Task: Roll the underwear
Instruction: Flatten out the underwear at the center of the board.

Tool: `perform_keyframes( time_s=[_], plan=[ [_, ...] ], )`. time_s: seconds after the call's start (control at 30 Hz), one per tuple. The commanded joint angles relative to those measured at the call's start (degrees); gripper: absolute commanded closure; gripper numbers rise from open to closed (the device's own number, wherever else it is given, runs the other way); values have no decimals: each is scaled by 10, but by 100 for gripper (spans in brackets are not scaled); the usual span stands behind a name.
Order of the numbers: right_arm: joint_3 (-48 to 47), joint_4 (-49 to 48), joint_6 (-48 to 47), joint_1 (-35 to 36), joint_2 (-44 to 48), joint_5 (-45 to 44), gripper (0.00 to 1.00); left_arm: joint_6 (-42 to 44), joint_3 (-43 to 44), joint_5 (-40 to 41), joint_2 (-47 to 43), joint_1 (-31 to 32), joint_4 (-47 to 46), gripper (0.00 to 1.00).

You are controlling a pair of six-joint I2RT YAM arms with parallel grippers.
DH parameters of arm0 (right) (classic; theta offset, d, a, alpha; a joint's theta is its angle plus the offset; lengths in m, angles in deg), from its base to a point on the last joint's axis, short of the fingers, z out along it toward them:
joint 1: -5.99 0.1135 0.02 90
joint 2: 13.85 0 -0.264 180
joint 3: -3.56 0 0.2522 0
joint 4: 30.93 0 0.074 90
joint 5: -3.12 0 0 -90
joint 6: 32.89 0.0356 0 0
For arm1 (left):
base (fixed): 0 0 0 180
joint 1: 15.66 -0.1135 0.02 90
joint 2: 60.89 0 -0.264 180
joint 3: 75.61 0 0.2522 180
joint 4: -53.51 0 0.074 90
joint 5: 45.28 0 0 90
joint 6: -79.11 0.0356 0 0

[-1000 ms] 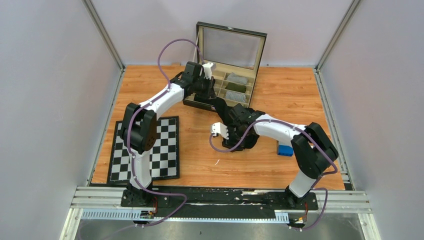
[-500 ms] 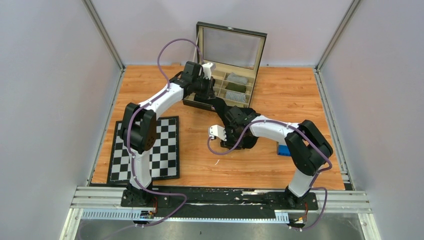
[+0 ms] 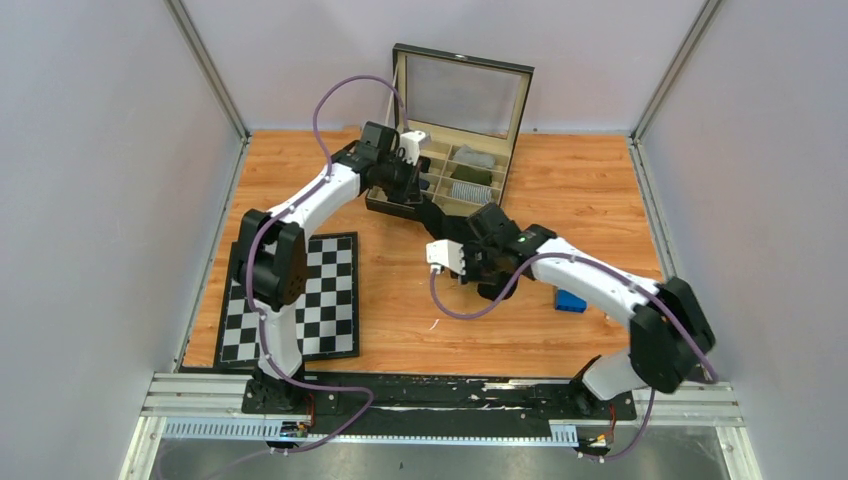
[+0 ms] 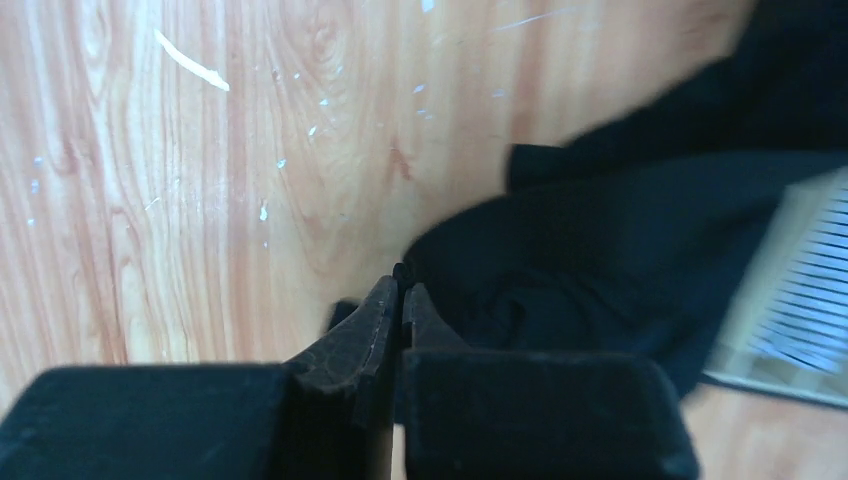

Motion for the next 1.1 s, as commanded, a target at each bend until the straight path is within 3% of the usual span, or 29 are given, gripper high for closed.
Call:
perform_keyframes(
  time_s=[0.0, 0.17, 0.37, 0.6, 0.9, 1.07],
  plan=[
    [-75, 68, -19, -29, 89, 21, 100, 141, 30, -37, -96, -6, 67, 100],
    [-128, 68, 58, -91, 120, 65, 100, 163, 42, -43, -141, -6, 125, 100],
    [-153, 60, 195, -99, 234, 62, 100, 134, 43, -68, -240, -6, 177, 100],
    [-93, 38, 277, -98, 398, 89, 100, 158, 28, -101, -337, -6, 294, 100],
    [-74, 143, 396, -103, 446, 200, 100, 96, -193, -256, -516, -6, 328, 100],
    [0, 119, 480, -176, 499, 279, 100, 29, -321, -290, -576, -17, 303, 100]
  ],
)
